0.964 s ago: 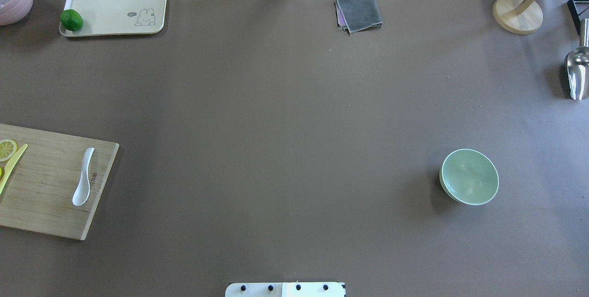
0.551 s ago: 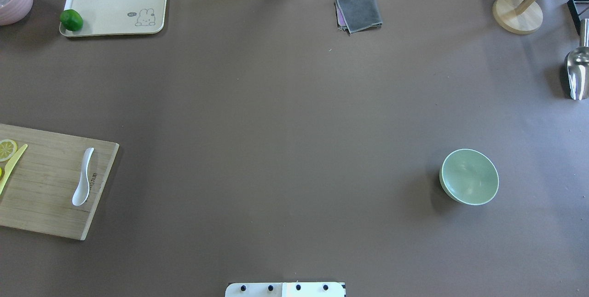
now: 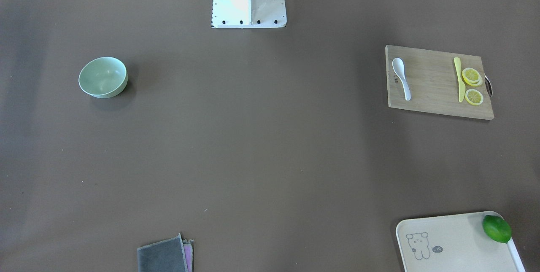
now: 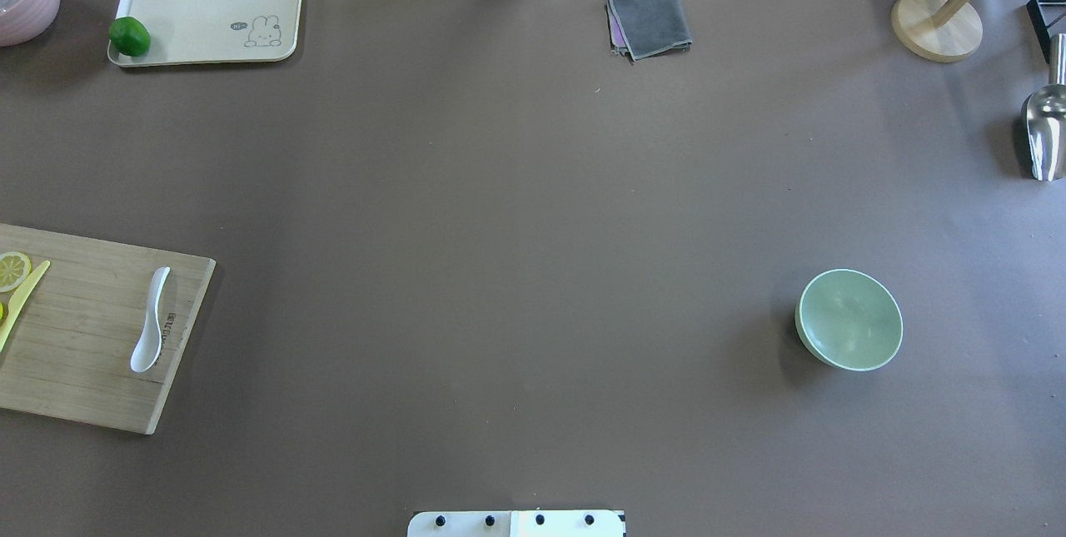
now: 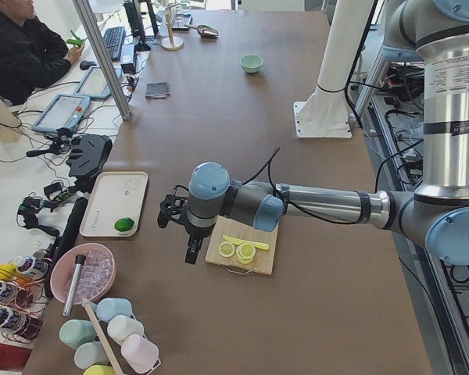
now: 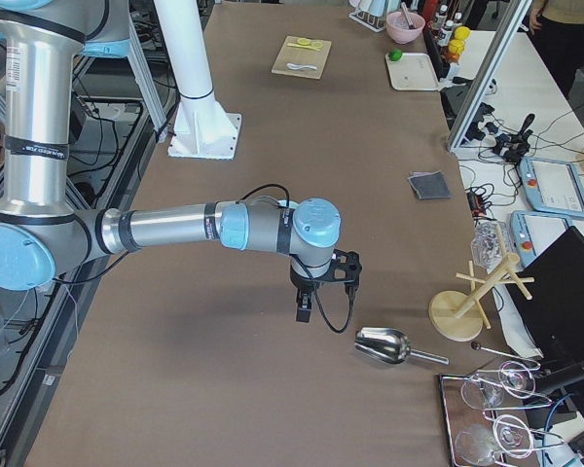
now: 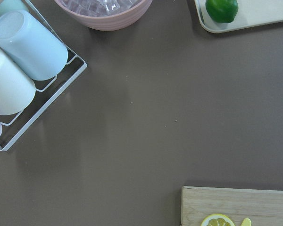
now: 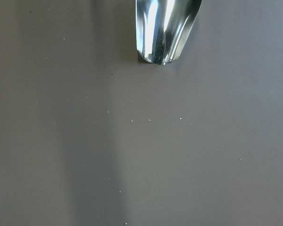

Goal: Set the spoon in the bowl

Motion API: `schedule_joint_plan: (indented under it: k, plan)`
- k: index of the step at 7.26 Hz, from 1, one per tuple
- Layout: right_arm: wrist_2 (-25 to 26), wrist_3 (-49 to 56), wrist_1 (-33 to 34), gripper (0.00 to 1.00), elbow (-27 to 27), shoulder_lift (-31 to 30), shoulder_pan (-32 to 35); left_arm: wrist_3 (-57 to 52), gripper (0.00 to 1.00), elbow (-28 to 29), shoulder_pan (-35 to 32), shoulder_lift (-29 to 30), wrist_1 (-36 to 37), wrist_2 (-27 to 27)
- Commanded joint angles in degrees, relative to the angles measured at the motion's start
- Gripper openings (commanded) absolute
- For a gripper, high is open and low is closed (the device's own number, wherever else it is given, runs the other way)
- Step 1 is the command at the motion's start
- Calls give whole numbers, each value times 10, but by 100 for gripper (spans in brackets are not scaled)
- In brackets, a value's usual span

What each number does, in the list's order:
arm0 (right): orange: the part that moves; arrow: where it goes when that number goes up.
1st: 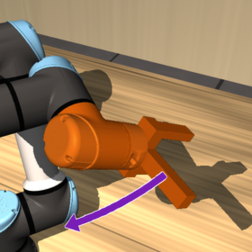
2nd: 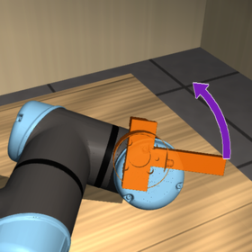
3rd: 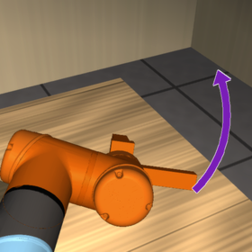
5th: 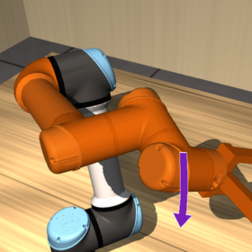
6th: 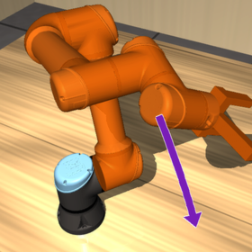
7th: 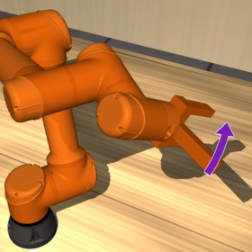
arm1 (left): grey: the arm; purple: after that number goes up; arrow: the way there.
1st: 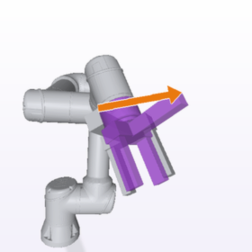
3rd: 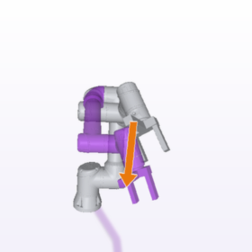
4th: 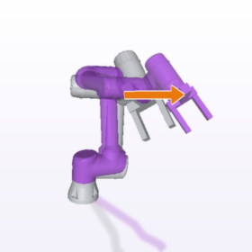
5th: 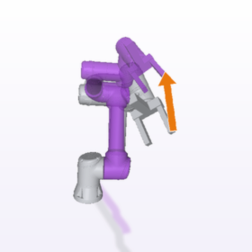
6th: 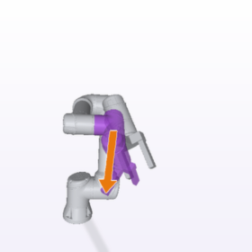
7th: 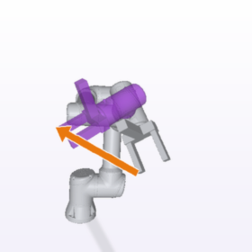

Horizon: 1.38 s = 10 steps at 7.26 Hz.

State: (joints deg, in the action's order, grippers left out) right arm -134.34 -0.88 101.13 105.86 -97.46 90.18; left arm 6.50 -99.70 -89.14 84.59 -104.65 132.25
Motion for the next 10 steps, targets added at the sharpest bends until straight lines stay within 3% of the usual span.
schedule_joint_plan:
  k: [1, 10]
  plan:
    - [3, 2, -1, 100, 0, 1, 0, 1, 98, -1, 0, 1, 1, 3]
    - [2, 1, 0, 100, -1, 2, -3, 1, 98, 4, 0, 9, 1, -2]
